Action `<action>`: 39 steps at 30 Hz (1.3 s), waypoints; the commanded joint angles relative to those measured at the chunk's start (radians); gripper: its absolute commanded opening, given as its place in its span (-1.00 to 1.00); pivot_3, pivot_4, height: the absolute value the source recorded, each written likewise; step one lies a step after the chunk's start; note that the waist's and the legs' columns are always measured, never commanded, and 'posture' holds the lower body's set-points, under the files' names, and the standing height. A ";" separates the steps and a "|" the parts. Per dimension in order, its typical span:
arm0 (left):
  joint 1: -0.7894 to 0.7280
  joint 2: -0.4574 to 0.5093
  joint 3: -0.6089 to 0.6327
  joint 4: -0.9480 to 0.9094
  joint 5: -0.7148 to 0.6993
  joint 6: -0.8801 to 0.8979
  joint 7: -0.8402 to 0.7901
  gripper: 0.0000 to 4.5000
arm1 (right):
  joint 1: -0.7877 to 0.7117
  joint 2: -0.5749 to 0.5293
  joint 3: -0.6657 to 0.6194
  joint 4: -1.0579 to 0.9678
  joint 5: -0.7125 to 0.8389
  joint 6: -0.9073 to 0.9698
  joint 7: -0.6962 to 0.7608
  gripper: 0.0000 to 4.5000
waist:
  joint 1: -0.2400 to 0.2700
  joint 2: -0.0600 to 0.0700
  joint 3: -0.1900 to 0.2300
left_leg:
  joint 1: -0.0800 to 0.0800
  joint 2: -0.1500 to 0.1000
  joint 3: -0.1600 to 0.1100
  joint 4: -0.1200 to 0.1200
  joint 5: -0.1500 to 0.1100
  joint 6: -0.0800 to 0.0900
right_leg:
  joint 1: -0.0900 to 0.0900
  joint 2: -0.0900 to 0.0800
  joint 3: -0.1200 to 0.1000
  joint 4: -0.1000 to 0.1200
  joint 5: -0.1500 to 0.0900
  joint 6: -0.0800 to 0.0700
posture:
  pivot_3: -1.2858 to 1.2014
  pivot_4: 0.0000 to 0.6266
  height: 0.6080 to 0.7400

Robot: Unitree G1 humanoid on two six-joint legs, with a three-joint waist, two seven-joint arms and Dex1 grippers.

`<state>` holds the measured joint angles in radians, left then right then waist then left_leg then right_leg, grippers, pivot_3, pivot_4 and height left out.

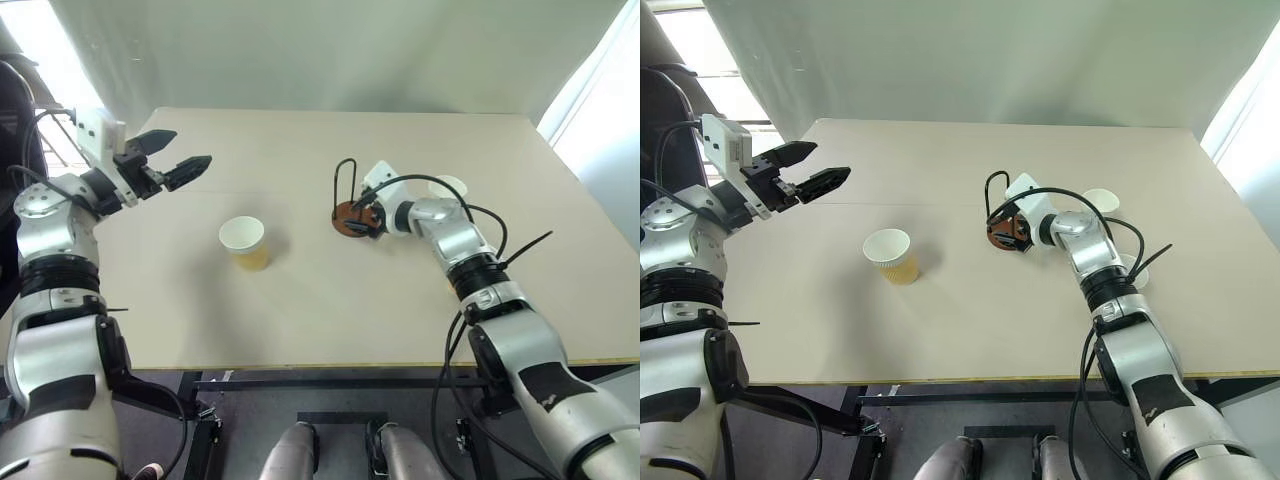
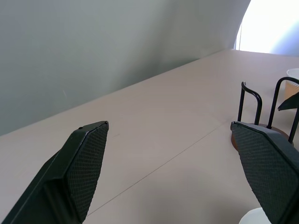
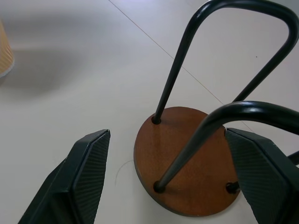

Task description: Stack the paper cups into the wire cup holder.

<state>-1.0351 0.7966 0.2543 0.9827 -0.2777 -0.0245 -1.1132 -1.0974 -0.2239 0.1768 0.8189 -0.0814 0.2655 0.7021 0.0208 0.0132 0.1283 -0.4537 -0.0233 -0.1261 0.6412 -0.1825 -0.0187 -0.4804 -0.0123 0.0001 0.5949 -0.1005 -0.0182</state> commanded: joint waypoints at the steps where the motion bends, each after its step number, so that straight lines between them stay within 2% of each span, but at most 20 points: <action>1: -0.014 0.022 0.013 -0.016 -0.004 -0.014 -0.005 1.00 | -0.009 0.012 -0.005 -0.033 0.004 0.004 -0.012 0.37 | -0.001 0.000 0.000 | 0.000 0.000 0.000 0.000 0.000 0.000 | 0.000 0.000 0.000 0.000 0.000 0.000 | 0.03 -0.52 1.00; 9: -0.012 0.022 0.012 -0.017 -0.004 -0.014 -0.005 1.00 | -0.005 0.014 -0.009 -0.041 0.007 0.022 -0.009 -0.95 | 0.000 0.000 0.000 | 0.000 0.000 0.000 0.000 0.000 0.000 | 0.000 0.000 0.000 0.000 0.000 0.000 | 0.03 -0.52 1.00; 16: -0.012 0.021 0.011 -0.018 -0.004 -0.012 -0.008 1.00 | 0.005 0.001 -0.011 -0.061 0.013 0.043 0.013 -0.98 | 0.000 0.000 0.000 | 0.000 0.000 0.000 0.000 0.000 -0.001 | 0.000 0.000 0.000 0.000 0.000 0.000 | 0.03 -0.52 1.00; 30: -0.013 0.018 0.010 -0.026 -0.017 0.005 -0.075 1.00 | 0.025 -0.157 0.040 -0.250 0.101 0.068 0.477 -0.98 | -0.002 0.000 0.000 | 0.000 0.000 0.000 0.000 0.001 0.002 | 0.000 0.000 0.000 0.000 0.000 0.000 | 0.03 -0.52 1.00; 39: -0.005 0.015 0.005 -0.038 -0.021 0.023 -0.140 1.00 | 0.021 -0.243 0.095 -0.300 0.087 0.024 0.651 -0.98 | -0.003 0.000 0.000 | 0.000 0.000 0.000 0.001 0.004 0.005 | 0.000 0.000 0.000 0.001 0.000 0.000 | 0.03 -0.52 1.00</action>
<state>-1.0349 0.7981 0.2532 0.9811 -0.2861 0.0009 -1.2430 -1.0469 -0.4481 0.2696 0.5641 0.0038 0.3178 1.3266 0.0174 0.0131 0.1282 -0.4542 -0.0232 -0.1259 0.6428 -0.1786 -0.0133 -0.4803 -0.0121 -0.0001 0.5957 -0.1006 -0.0186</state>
